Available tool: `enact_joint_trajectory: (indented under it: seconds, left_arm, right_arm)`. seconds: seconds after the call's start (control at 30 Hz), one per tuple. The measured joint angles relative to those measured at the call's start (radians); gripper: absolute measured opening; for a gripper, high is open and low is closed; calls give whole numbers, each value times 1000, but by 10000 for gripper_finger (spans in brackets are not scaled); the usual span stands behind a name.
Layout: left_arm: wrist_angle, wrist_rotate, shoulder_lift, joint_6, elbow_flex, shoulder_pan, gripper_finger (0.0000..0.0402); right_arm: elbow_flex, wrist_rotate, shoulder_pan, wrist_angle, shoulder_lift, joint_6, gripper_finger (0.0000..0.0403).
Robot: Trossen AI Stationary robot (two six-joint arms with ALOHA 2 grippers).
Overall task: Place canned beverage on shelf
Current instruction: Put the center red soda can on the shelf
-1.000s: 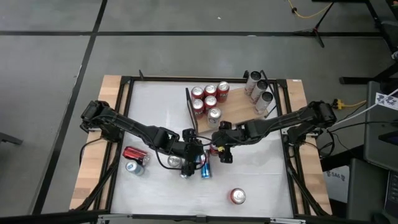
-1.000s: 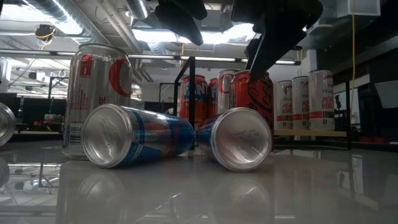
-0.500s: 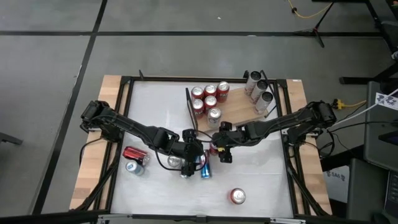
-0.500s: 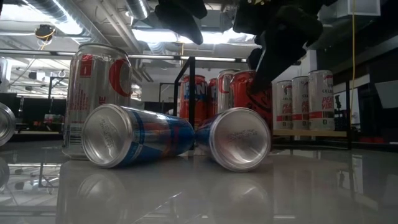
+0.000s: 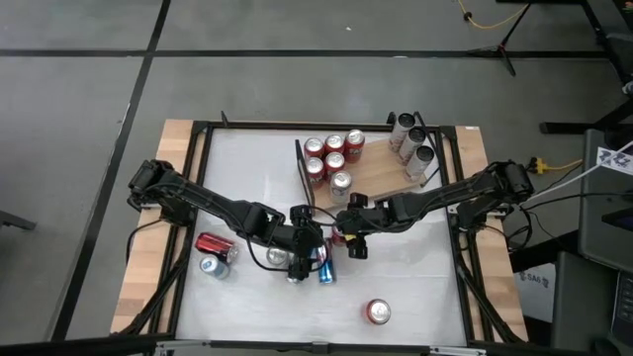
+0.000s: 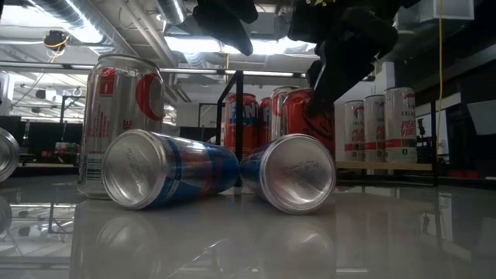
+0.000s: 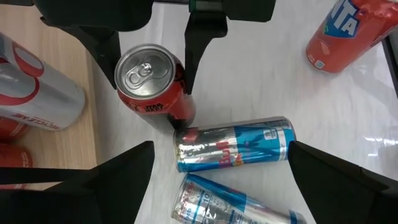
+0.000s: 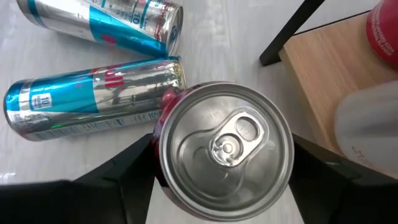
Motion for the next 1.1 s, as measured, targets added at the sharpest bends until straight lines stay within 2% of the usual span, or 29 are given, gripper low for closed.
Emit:
enact_joint_trajectory:
  seconds: [0.3,0.53,0.8,1.1]
  left_arm:
    - [-2,3,-8,-33,1,-13,360]
    - [-10,2,-22,-28,6,-29,360]
    - [-39,4,-79,-24,7,-33,360]
    - [-41,-19,-160,-24,7,-34,360]
  right_arm:
    - [-8,-11,0,-74,-80,-20,286]
    - [-6,37,-9,-205,-182,-82,286]
    - [-6,31,-85,-281,-263,-118,283]
    - [-4,17,-209,-337,-357,-296,284]
